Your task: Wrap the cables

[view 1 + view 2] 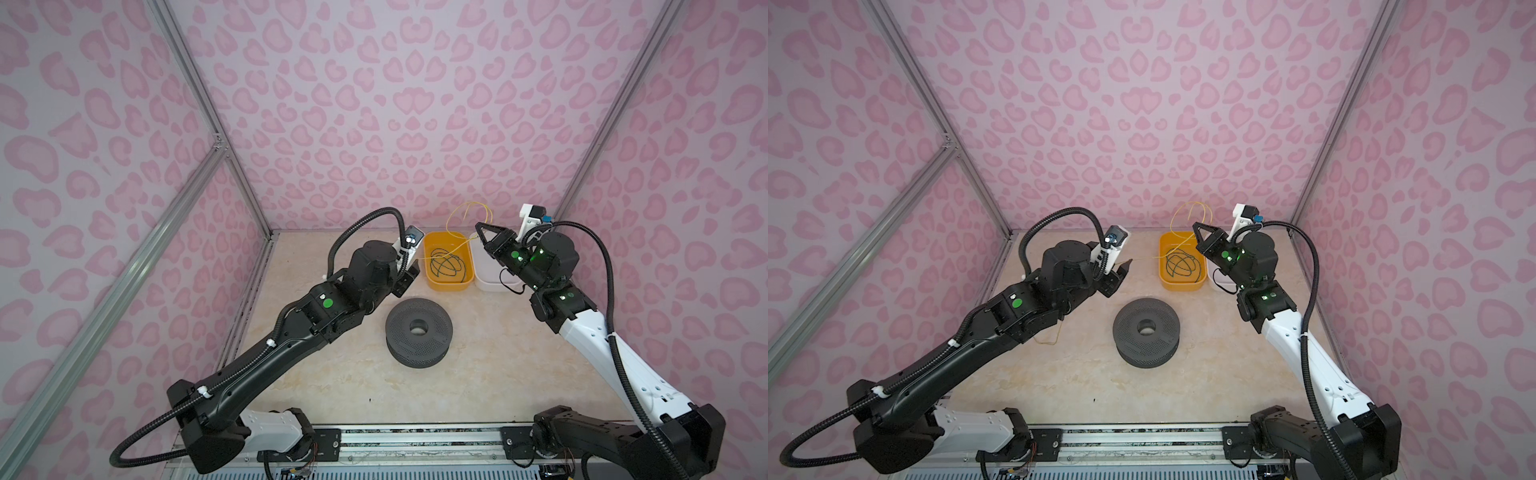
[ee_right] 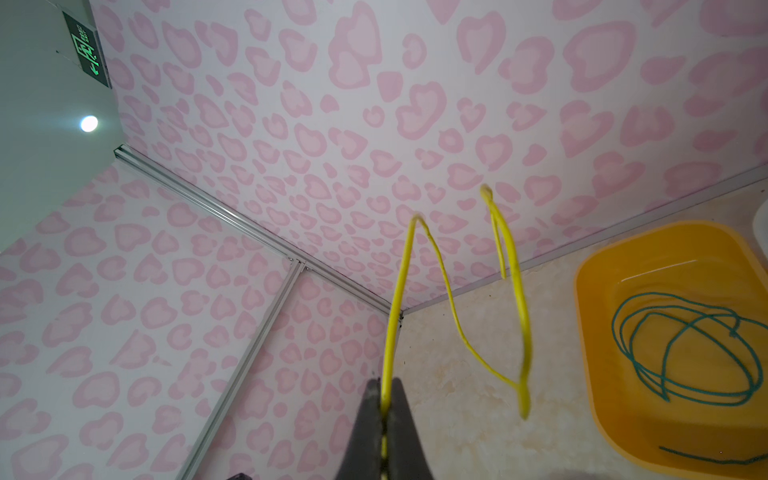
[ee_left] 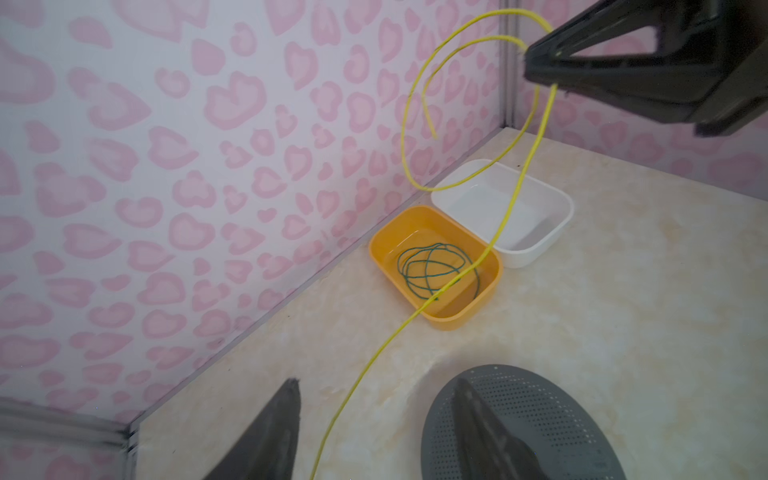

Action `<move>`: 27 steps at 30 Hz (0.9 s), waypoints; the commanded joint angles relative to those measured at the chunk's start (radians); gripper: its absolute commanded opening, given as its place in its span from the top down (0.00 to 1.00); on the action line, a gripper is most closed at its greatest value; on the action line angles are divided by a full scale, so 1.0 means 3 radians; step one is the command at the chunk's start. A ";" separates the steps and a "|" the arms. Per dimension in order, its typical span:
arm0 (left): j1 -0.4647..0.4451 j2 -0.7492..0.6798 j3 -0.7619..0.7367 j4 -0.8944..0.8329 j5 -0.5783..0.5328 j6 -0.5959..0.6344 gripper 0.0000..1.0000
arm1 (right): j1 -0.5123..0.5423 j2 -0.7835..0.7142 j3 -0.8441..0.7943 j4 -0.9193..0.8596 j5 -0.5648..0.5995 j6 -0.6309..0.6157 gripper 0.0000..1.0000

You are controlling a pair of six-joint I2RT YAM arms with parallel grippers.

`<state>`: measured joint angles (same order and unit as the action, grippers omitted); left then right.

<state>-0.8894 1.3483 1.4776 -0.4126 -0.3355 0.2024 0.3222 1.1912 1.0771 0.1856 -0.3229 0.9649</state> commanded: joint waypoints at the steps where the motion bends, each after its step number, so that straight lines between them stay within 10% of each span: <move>1: -0.0058 0.0273 0.0158 0.0416 0.0518 0.0011 0.41 | 0.0106 -0.0012 -0.0069 0.0092 0.0087 0.0000 1.00; 18: -0.0165 0.0810 0.0238 0.0842 0.0462 0.0233 0.51 | 0.0250 -0.0199 -0.0352 0.0222 -0.0190 0.0171 1.00; 27: -0.0165 0.0916 0.0292 0.0839 0.0351 0.0425 0.83 | 0.0291 -0.0232 -0.0409 0.0188 -0.0253 0.0199 1.00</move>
<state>-0.9390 1.6096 1.5471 -0.2070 -0.2134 0.3080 0.4042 1.1271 0.9653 0.2180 -0.3805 1.0187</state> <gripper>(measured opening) 0.178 0.049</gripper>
